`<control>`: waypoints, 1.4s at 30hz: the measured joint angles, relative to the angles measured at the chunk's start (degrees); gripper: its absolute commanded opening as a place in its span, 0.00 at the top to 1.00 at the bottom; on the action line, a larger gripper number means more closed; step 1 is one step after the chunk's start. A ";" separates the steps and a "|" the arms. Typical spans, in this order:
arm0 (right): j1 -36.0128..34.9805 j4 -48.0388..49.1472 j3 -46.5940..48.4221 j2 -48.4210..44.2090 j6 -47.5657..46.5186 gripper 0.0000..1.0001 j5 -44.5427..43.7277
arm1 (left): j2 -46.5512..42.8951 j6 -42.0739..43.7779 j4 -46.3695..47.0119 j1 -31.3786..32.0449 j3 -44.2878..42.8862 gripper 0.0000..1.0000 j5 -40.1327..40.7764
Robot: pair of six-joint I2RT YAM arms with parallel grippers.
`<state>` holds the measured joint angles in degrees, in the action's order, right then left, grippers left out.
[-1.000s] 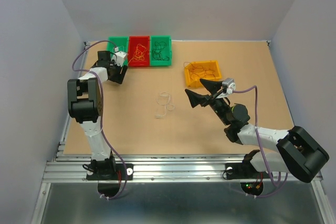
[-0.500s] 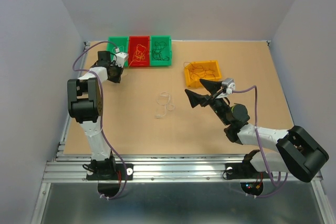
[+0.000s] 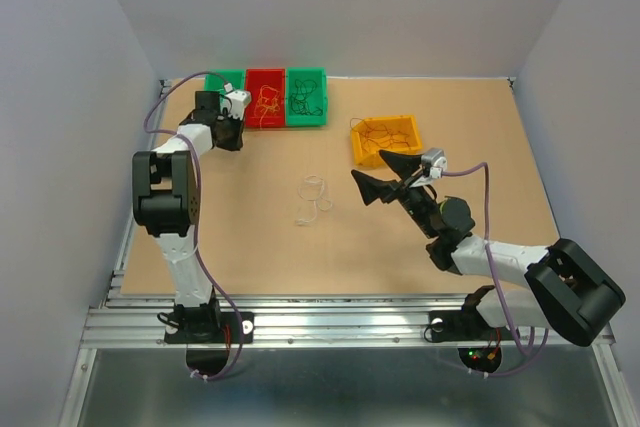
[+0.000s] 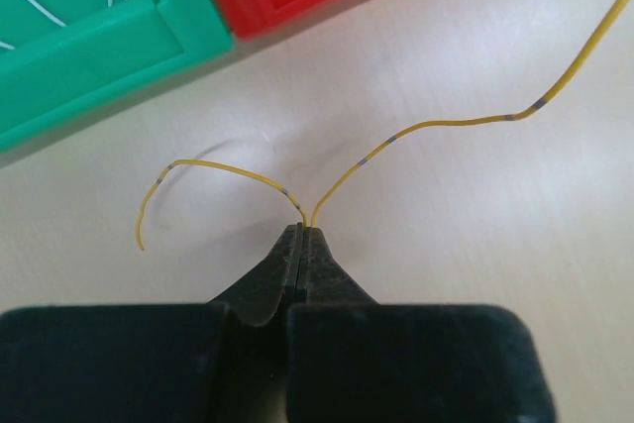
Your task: Untangle the cables
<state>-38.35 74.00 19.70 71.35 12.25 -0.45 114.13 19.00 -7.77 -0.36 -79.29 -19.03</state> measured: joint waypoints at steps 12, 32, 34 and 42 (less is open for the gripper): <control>0.00 -2.86 2.43 3.48 0.09 0.03 1.79 | -0.63 -7.02 1.99 4.52 -8.33 1.00 2.75; 0.00 -3.23 2.43 2.69 -0.02 0.04 1.92 | 18.93 -2.93 3.72 14.08 -33.35 0.98 31.69; 0.00 -3.30 2.43 2.27 -0.04 0.04 1.90 | 19.04 -2.86 3.04 14.12 -33.09 0.88 31.98; 0.00 -3.39 2.43 1.31 -0.04 0.03 1.92 | 11.52 -3.45 4.98 10.71 -26.18 0.35 29.07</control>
<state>-38.35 70.61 22.13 72.66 12.21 1.48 125.64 15.55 -2.79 10.35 -105.47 10.04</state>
